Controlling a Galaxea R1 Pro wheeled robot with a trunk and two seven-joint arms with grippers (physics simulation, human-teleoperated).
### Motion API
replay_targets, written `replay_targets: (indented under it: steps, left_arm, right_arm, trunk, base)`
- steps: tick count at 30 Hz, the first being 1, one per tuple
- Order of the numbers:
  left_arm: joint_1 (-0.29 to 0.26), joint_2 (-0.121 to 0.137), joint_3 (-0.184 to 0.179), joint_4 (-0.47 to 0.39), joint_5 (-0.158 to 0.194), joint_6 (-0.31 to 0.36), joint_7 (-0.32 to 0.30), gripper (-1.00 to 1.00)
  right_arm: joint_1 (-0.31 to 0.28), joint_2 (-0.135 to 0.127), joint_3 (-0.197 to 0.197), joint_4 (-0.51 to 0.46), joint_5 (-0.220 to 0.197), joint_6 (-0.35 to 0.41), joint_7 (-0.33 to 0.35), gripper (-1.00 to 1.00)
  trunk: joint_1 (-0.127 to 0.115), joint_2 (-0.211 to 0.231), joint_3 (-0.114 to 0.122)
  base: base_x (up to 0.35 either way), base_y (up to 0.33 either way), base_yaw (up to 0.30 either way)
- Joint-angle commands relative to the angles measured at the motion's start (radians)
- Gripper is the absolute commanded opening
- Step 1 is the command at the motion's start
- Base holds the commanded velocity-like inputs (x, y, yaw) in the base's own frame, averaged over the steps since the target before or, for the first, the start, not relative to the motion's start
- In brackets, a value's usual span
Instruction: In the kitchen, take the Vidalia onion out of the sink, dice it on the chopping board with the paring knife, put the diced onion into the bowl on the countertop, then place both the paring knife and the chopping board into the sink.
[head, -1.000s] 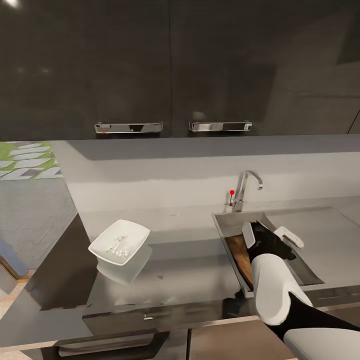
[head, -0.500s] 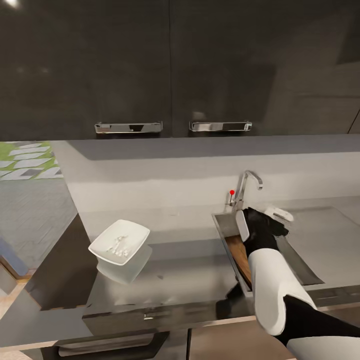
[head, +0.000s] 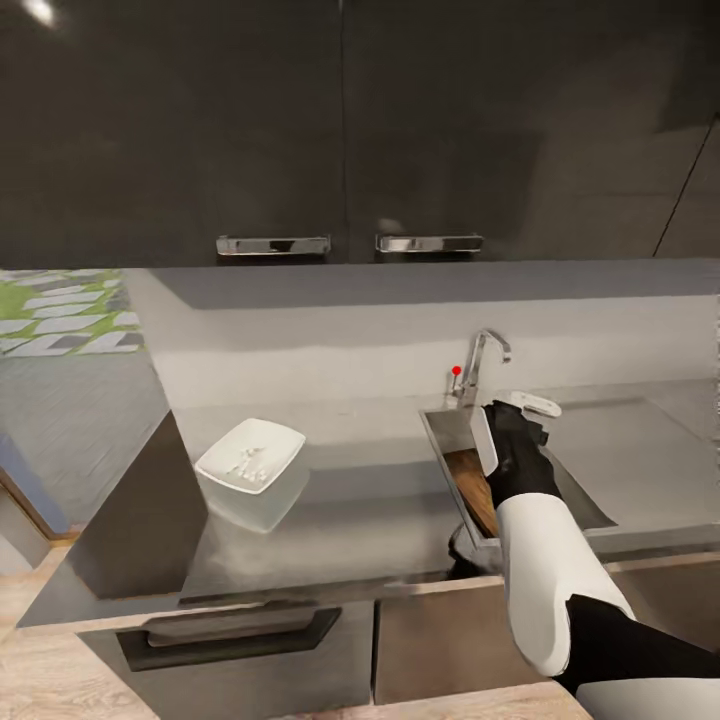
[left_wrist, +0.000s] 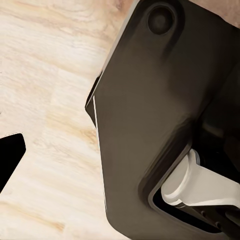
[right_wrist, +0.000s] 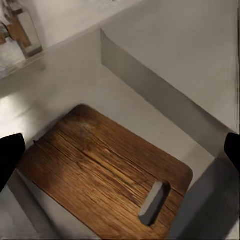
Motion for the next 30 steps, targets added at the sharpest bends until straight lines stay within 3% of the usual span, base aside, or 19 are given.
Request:
replay_targets:
  steps: [1,5,12,17,26,30]
  left_arm:
    - [-0.001,-0.001,-0.008,0.002,0.003,-0.004,0.003,1.0]
    - [-0.001,-0.001,-0.008,0.002,0.003,-0.004,0.003,1.0]
    - [-0.001,-0.002,-0.008,0.002,0.003,-0.004,0.003,1.0]
    - [-0.001,-0.005,-0.008,0.002,0.003,-0.004,0.003,1.0]
    - [-0.001,-0.005,-0.008,0.002,0.003,-0.004,0.003,1.0]
    - [-0.001,-0.005,-0.008,0.002,0.003,-0.004,0.003,1.0]
  right_arm:
    - [-0.001,0.001,0.009,-0.001,0.0,0.007,0.0,1.0]
    - [-0.001,0.001,0.031,-0.002,0.0,0.007,0.006,1.0]
    - [-0.001,0.001,0.041,-0.002,0.0,0.034,0.086,1.0]
    - [-0.001,0.001,0.073,-0.001,0.0,0.055,0.113,1.0]
    - [-0.001,0.001,0.282,0.006,0.002,0.058,0.231,1.0]
    - [-0.001,0.001,0.325,0.009,0.002,0.058,0.263,1.0]
  trunk:
    - [0.0,-0.002,-0.002]
    - [0.0,-0.002,-0.002]
    - [0.0,-0.002,-0.002]
    - [0.0,-0.002,-0.002]
    - [0.0,-0.002,-0.002]
    - [0.0,-0.002,-0.002]
  base:
    - [-0.334,0.0,0.0]
    - [-0.335,0.0,0.0]
    - [-0.336,0.0,0.0]
    - [-0.335,0.0,0.0]
    - [-0.335,0.0,0.0]
    - [-0.335,0.0,0.0]
